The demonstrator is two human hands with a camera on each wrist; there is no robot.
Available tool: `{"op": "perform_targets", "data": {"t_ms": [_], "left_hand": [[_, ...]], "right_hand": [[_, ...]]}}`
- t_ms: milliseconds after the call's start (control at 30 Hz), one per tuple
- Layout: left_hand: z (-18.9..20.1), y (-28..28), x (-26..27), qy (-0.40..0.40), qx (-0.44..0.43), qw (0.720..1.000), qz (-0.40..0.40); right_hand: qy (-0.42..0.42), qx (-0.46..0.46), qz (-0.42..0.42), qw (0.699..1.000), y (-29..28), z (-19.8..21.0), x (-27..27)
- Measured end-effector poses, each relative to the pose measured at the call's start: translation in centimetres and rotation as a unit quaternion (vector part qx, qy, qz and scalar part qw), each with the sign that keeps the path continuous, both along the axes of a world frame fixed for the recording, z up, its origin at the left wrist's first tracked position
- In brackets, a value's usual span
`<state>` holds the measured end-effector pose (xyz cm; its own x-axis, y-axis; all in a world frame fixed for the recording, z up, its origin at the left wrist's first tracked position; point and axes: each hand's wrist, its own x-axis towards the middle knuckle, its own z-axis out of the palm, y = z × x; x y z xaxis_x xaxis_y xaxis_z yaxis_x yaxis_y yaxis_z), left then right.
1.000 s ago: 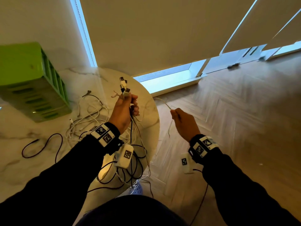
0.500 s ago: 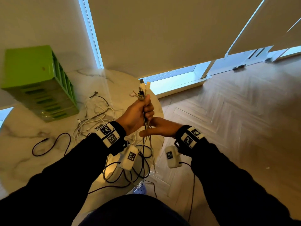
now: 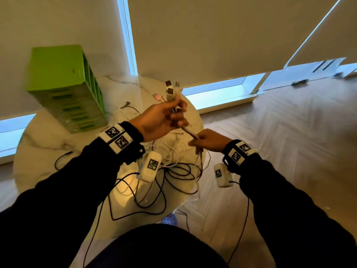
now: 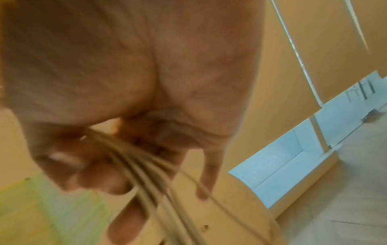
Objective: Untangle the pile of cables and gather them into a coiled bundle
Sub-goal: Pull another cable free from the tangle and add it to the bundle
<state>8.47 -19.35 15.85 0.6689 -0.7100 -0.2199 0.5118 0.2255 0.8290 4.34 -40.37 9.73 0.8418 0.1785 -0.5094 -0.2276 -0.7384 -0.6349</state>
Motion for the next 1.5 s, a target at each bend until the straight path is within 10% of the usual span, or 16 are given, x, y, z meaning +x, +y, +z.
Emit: {"op": "perform_targets", "data": {"t_ms": [100, 367, 567, 700, 1033, 1200, 1500], "left_hand": [[1.3, -0.1, 1.1, 0.005, -0.046, 0.996, 0.07], [2.3, 2.2, 4.5, -0.056, -0.063, 0.96, 0.266], [0.9, 2.3, 4.9, -0.016, -0.069, 0.941, 0.331], [0.3, 2.6, 4.5, 0.042, -0.084, 0.969, 0.228], [-2.3, 4.1, 1.9, 0.023, 0.057, 0.984, 0.166], [-3.6, 8.8, 1.7, 0.024, 0.083, 0.974, 0.207], [-6.6, 12.7, -0.9, 0.051, 0.102, 0.943, 0.314]], "right_hand": [[-0.073, -0.024, -0.092, 0.993, -0.4, -2.1, -0.2], [0.121, -0.069, 0.033, 0.99, -2.3, -5.9, -4.1], [-0.187, -0.33, 0.012, 0.925, -5.6, -7.4, -6.2], [0.011, -0.235, 0.104, 0.966, -3.1, -8.5, -8.4], [0.267, -0.146, 0.223, 0.926, 6.1, -9.5, -9.2], [0.278, -0.089, 0.118, 0.949, 6.6, -5.0, -4.5], [0.194, -0.159, 0.251, 0.935, 11.0, -5.0, 2.2]]}}
